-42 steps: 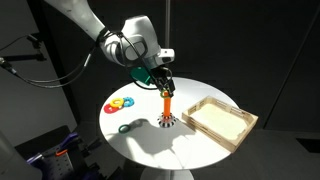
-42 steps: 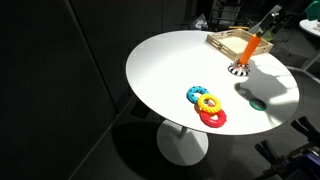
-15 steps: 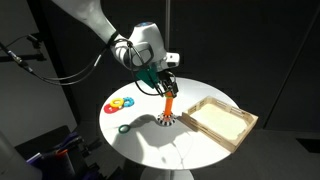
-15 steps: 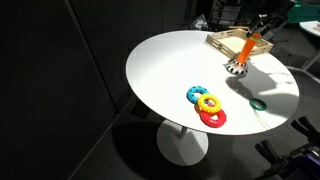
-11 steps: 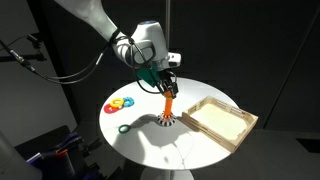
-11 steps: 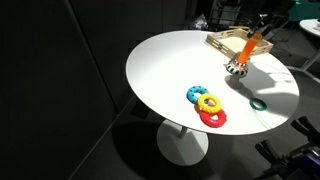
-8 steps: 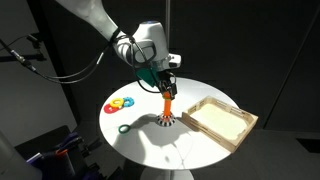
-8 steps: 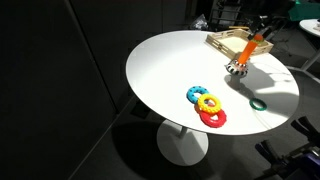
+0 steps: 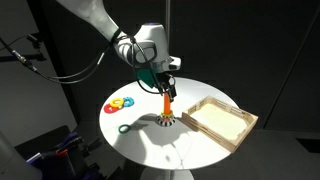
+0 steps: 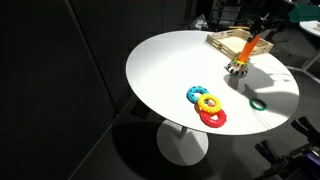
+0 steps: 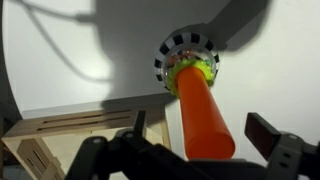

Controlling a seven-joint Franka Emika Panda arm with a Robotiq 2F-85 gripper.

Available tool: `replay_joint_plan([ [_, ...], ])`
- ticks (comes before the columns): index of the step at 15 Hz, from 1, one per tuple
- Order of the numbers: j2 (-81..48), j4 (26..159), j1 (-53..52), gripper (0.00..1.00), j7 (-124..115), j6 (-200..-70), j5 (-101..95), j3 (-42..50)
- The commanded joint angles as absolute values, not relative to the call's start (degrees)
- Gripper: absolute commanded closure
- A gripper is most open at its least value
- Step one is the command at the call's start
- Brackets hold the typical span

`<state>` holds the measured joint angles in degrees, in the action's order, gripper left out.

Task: Pick up the light green ring and stack it on the rings stacking stand

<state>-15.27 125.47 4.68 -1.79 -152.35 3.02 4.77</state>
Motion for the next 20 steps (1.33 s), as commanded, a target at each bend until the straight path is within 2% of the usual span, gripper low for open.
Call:
replay_joint_plan([
  [1,-15.9,123.8,5.3,0.0,-0.7,-151.5,3.5,4.4],
  [7,-16.9,123.7,5.3,0.0,0.1,-154.8,3.1,4.3],
  [8,-17.1,123.7,5.2,0.25,0.1,-155.5,2.8,4.4],
  [9,-17.3,123.8,5.1,0.26,0.1,-156.0,2.6,4.4],
  [15,-16.8,124.6,5.1,0.75,0.4,-156.7,2.2,4.5],
  [16,-16.4,124.9,5.3,0.81,0.9,-156.4,2.9,4.1],
  [20,-14.8,126.4,5.4,0.81,1.7,-154.9,3.3,3.6],
])
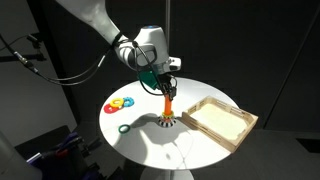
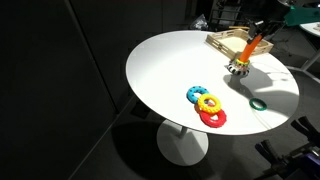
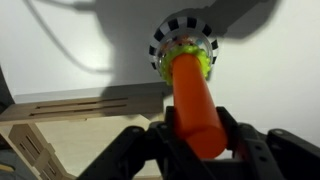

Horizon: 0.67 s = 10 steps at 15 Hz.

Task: Pick up the light green ring and stack it on the rings stacking stand

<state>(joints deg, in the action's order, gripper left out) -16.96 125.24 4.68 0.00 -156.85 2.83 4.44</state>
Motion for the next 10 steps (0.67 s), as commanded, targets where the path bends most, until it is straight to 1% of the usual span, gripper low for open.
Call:
replay_joint_plan([
  [1,-14.4,126.9,5.2,0.81,1.4,-154.8,3.0,3.8],
  [10,-9.6,135.1,2.4,0.81,-2.7,-159.4,-4.8,6.0],
])
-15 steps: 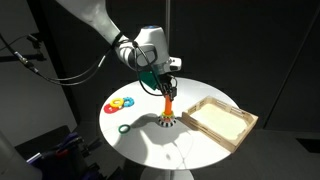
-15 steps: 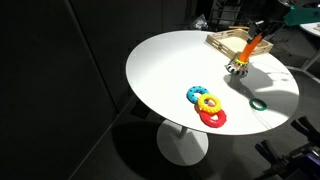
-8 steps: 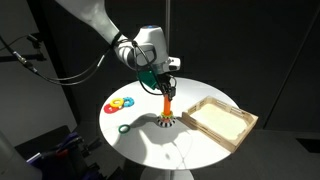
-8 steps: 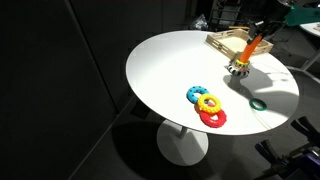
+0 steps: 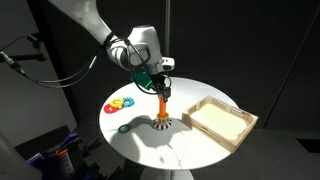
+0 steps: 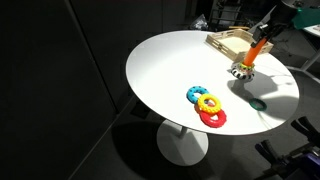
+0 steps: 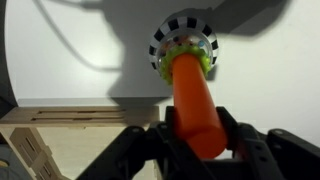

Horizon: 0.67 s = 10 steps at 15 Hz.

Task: Pick up the light green ring and stack it on the rings stacking stand

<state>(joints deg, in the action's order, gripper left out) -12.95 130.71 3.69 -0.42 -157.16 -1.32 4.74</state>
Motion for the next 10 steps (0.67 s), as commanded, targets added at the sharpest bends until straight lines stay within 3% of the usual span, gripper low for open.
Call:
replay_joint_plan([
  [1,-9.2,136.2,2.2,0.81,-3.3,-160.5,-5.9,6.2],
  [8,-7.1,141.3,2.2,0.8,-4.9,-165.7,-7.3,6.5],
  [9,-6.9,141.5,2.3,0.5,-4.9,-165.8,-7.3,6.6],
  [10,-6.7,141.6,2.4,0.3,-4.7,-165.7,-7.0,6.6],
])
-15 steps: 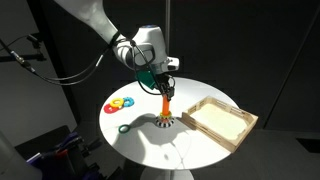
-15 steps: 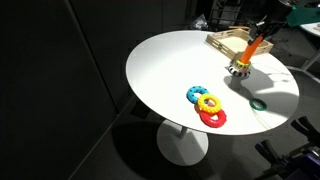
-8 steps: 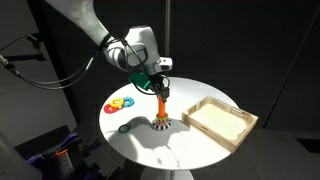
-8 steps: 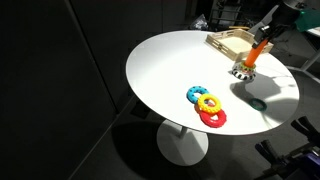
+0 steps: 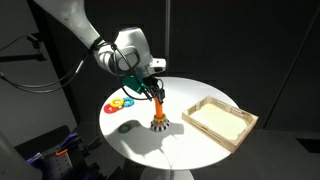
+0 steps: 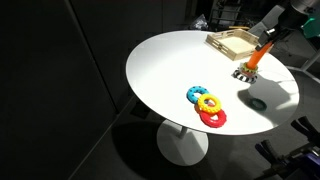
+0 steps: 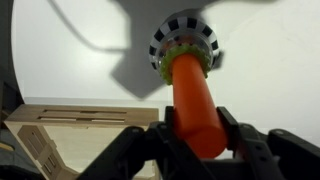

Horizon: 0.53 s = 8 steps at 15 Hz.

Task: Pick up the light green ring and stack it on the rings stacking stand

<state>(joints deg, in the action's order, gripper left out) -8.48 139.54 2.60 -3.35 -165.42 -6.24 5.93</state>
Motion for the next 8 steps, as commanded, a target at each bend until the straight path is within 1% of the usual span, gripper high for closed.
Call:
replay_joint_plan([
  [1,-6.6,141.7,2.6,0.23,-4.3,-165.4,-6.5,6.4],
  [2,-6.5,141.9,2.6,0.15,-4.1,-165.2,-6.2,6.4],
  [4,-5.9,142.3,3.1,0.01,-2.6,-164.0,-4.4,5.5],
  [8,-3.9,143.1,4.1,0.0,3.8,-159.7,4.2,1.8],
])
